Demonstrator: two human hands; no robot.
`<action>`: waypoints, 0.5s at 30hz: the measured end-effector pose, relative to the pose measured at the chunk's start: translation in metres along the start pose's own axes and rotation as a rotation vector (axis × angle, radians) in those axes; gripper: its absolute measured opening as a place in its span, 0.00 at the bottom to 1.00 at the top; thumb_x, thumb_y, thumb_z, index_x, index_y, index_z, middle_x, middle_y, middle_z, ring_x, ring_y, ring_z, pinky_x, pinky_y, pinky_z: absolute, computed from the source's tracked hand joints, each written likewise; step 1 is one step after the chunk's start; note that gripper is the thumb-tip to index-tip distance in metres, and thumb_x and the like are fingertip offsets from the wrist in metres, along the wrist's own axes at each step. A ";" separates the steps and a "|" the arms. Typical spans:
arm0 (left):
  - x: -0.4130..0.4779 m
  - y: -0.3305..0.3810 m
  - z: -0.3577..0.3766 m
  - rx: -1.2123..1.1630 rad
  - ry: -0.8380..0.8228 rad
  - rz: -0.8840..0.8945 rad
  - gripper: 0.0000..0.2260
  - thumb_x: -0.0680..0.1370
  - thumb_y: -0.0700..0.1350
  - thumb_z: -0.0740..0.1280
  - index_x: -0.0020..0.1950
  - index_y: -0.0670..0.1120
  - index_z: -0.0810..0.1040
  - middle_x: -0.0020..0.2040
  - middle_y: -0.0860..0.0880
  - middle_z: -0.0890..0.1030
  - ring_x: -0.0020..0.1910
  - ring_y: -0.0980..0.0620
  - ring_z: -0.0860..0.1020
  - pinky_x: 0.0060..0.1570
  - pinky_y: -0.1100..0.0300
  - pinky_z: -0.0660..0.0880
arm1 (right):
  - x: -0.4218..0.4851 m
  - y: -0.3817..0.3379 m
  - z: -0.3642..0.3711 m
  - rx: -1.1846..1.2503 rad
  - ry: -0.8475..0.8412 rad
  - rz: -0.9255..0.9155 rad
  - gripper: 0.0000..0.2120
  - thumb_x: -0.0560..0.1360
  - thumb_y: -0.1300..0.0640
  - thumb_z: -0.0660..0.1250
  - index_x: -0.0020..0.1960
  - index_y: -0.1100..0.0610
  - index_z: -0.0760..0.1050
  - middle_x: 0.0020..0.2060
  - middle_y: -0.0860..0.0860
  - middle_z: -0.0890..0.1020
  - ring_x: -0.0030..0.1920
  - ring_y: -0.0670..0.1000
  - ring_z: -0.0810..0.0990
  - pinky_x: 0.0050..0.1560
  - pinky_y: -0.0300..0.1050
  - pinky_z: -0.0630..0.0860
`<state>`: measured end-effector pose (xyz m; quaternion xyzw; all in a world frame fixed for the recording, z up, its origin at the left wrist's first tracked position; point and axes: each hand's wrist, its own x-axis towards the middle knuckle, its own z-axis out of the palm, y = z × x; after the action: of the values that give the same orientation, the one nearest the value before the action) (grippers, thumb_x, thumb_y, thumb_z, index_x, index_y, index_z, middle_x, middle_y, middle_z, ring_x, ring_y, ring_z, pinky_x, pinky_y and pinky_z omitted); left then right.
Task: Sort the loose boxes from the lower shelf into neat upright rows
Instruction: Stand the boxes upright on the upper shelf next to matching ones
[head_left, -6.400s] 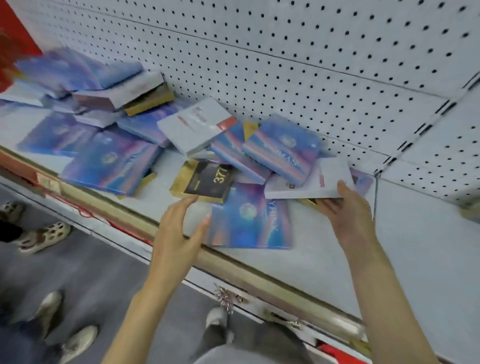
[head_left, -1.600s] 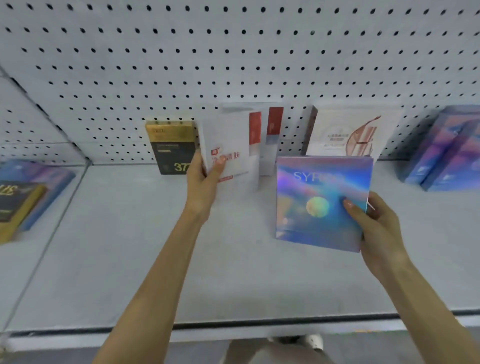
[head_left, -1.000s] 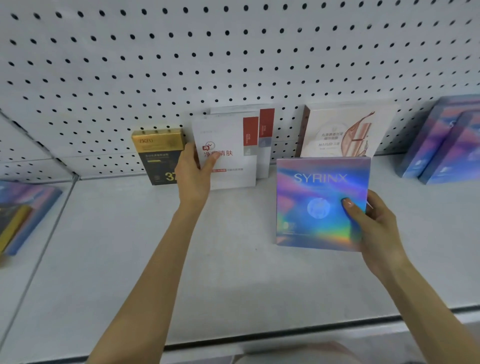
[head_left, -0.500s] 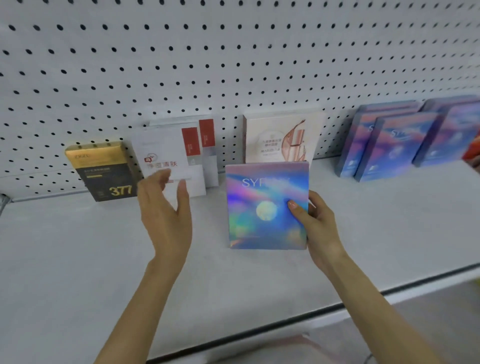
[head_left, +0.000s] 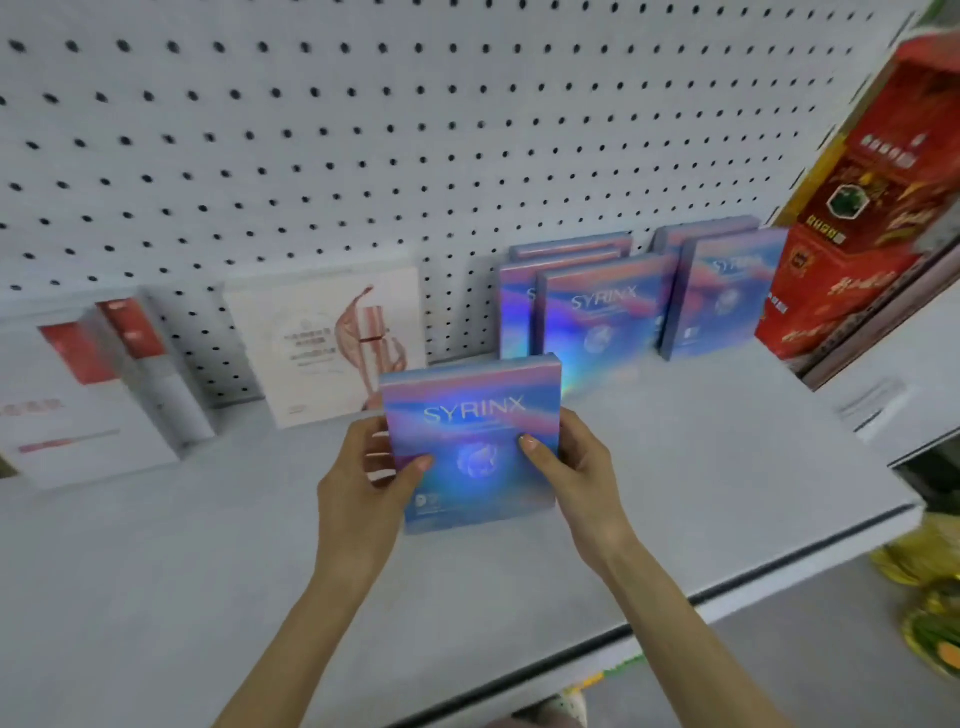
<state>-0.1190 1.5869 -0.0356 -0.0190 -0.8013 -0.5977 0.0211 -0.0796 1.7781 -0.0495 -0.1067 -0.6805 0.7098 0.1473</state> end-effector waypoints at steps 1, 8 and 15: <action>-0.001 0.007 0.021 -0.005 0.011 -0.002 0.18 0.70 0.37 0.74 0.48 0.57 0.73 0.44 0.58 0.81 0.38 0.64 0.79 0.37 0.73 0.74 | 0.008 -0.002 -0.021 -0.021 -0.007 -0.012 0.15 0.73 0.59 0.70 0.59 0.57 0.79 0.52 0.49 0.84 0.52 0.49 0.80 0.55 0.45 0.77; -0.005 0.062 0.169 -0.038 -0.064 0.018 0.17 0.70 0.37 0.74 0.48 0.57 0.73 0.40 0.61 0.81 0.38 0.67 0.79 0.36 0.74 0.72 | 0.062 -0.010 -0.179 -0.127 -0.023 -0.006 0.19 0.68 0.67 0.74 0.56 0.55 0.75 0.50 0.48 0.84 0.51 0.48 0.82 0.53 0.48 0.78; 0.029 0.086 0.235 0.179 0.017 0.246 0.12 0.76 0.47 0.69 0.58 0.46 0.75 0.53 0.51 0.78 0.51 0.56 0.76 0.53 0.62 0.72 | 0.116 -0.034 -0.281 -0.156 0.022 -0.038 0.12 0.73 0.74 0.66 0.50 0.59 0.72 0.34 0.37 0.82 0.34 0.34 0.77 0.37 0.28 0.73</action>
<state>-0.1458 1.8365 -0.0188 -0.1101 -0.8429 -0.5167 0.1024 -0.0867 2.0824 -0.0245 -0.1127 -0.7339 0.6506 0.1594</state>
